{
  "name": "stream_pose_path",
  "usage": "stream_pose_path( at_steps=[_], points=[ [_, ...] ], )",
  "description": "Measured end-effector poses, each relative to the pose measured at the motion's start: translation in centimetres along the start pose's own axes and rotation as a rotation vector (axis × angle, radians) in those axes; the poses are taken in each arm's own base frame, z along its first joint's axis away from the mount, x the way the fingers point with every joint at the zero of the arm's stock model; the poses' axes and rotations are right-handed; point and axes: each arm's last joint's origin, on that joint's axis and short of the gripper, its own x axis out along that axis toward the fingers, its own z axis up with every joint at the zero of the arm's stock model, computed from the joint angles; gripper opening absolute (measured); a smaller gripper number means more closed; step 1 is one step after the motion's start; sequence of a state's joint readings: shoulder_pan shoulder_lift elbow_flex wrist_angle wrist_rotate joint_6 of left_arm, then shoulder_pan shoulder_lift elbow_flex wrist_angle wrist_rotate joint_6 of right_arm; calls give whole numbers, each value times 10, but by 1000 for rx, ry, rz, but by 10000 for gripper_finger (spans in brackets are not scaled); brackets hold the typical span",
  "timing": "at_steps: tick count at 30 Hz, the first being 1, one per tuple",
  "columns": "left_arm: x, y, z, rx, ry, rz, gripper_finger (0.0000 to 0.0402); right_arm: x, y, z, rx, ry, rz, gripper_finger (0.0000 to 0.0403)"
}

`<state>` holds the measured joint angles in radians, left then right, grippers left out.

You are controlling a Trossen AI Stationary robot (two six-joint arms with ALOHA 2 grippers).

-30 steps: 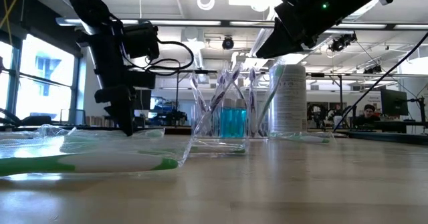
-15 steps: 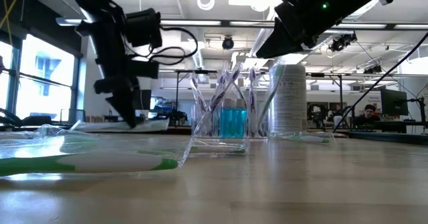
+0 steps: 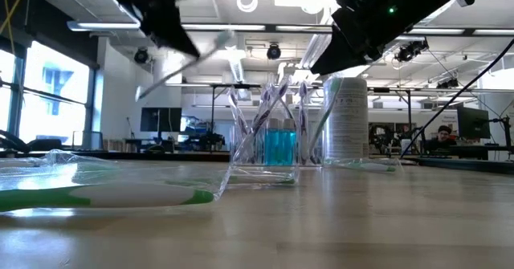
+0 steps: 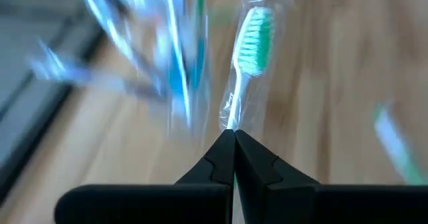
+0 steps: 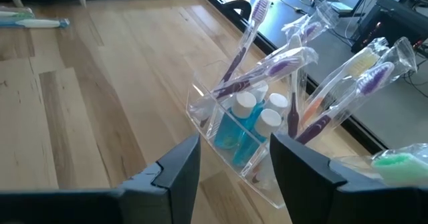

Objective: Pick & Place toothbrushing station
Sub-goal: Put the green toothbrush into the transparent organizer

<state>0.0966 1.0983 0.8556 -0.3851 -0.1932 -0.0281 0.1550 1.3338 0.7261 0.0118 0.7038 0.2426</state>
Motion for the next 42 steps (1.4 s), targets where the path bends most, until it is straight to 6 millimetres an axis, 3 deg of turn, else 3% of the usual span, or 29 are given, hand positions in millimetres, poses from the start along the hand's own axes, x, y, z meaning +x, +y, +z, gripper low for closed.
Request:
stream_pose_path(
  at_steps=[5,13,16,23,30,42],
  points=[
    [-18,1,-3,-73,-416,-60,0,0,0,0,1,0,0,173],
    [-1,7,-60,-212,-933,-89,0,0,0,1,3,-6,2,173],
    [3,15,-68,-317,-1053,-97,0,0,0,2,2,-18,3,173],
    [41,25,-64,-385,-984,-82,0,1,-1,5,0,-39,1,173],
    [66,37,-51,-400,-1005,-76,0,1,0,4,-1,-33,31,173],
    [109,41,-35,-430,-965,-92,0,8,-7,-18,12,-27,33,173]
  ],
)
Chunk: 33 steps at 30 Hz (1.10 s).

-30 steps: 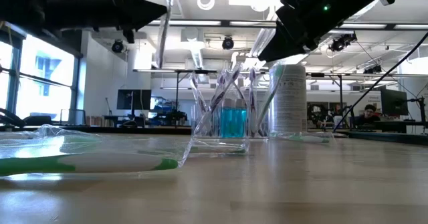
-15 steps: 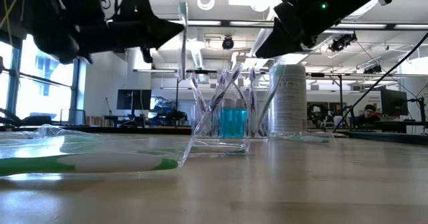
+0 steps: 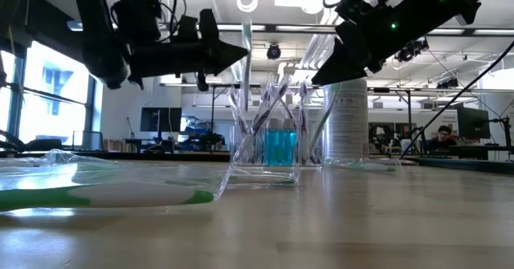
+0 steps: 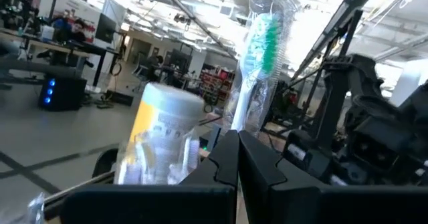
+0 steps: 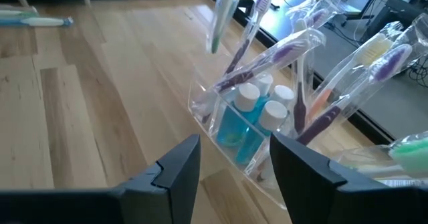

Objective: Pick & Place toothbrushing station
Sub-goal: Put the green toothbrush into the transparent organizer

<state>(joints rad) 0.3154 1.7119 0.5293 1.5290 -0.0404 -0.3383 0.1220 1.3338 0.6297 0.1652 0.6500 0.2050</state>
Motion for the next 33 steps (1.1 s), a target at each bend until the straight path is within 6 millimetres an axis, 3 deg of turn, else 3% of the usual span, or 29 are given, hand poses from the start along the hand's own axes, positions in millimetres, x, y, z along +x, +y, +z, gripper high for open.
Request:
stream_pose_path(
  at_steps=[9,16,33],
  points=[
    [-3,27,-31,-85,98,96,0,0,0,-1,-4,-2,1,173],
    [-8,30,-53,-135,189,38,0,0,0,-1,-6,-1,5,173],
    [-22,27,-61,-32,283,-58,0,0,1,-2,-8,11,52,173]
  ],
)
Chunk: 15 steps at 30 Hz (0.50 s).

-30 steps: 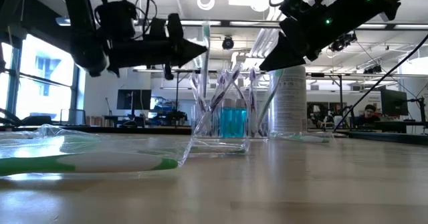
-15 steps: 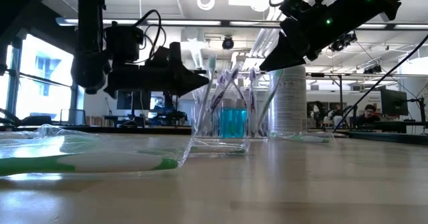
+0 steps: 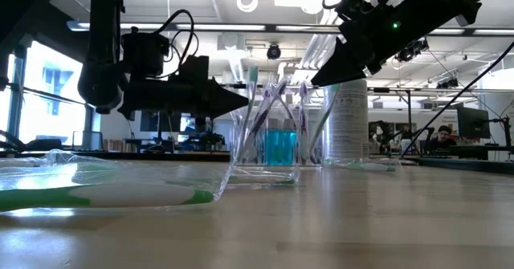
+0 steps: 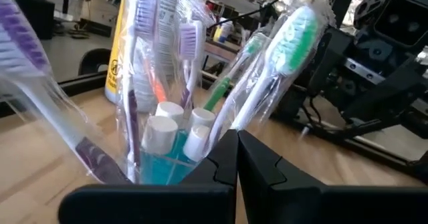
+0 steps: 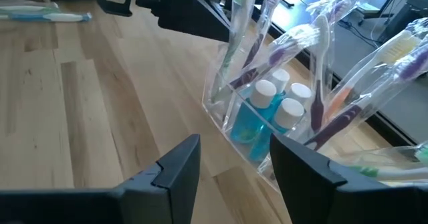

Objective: Pick & Place toothbrushing station
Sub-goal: Put the green toothbrush into the transparent organizer

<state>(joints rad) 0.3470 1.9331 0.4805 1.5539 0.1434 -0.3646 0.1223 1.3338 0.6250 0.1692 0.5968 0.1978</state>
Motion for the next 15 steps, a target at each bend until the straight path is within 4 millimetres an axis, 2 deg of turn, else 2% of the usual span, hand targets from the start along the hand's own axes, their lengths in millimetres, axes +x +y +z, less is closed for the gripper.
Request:
stream_pose_path(
  at_steps=[6,10,15],
  points=[
    [0,0,0,22,1,0,20,0,0,0,0,3,16,173],
    [0,0,0,23,0,0,55,0,1,0,5,4,22,173],
    [0,-4,10,60,-22,-8,103,0,1,0,9,5,22,173]
  ],
)
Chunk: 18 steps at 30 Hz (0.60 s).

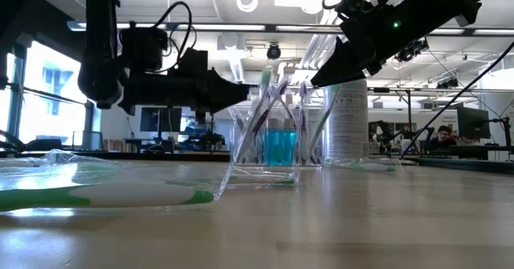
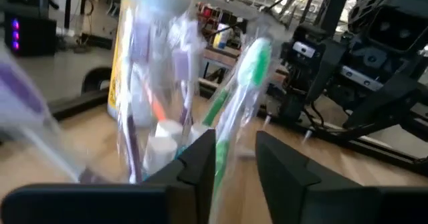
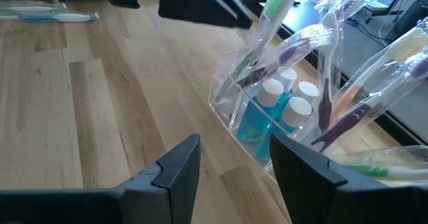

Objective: Pick & Place toothbrushing station
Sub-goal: Put the green toothbrush into the transparent organizer

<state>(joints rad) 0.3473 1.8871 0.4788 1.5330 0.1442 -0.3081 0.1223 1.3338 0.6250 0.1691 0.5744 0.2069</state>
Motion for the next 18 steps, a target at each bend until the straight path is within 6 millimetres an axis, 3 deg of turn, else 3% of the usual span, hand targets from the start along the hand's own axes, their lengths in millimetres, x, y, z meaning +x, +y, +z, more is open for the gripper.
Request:
stream_pose_path(
  at_steps=[7,10,14,18],
  points=[
    [-16,-10,21,116,-15,-12,124,0,1,-1,-3,13,21,173],
    [-25,-17,31,143,44,-114,124,0,1,-2,-5,19,31,173],
    [-36,-30,32,73,306,-337,124,0,0,-3,-11,28,27,173],
    [-53,-51,11,-7,639,-563,124,0,1,-2,-10,26,27,173]
  ],
)
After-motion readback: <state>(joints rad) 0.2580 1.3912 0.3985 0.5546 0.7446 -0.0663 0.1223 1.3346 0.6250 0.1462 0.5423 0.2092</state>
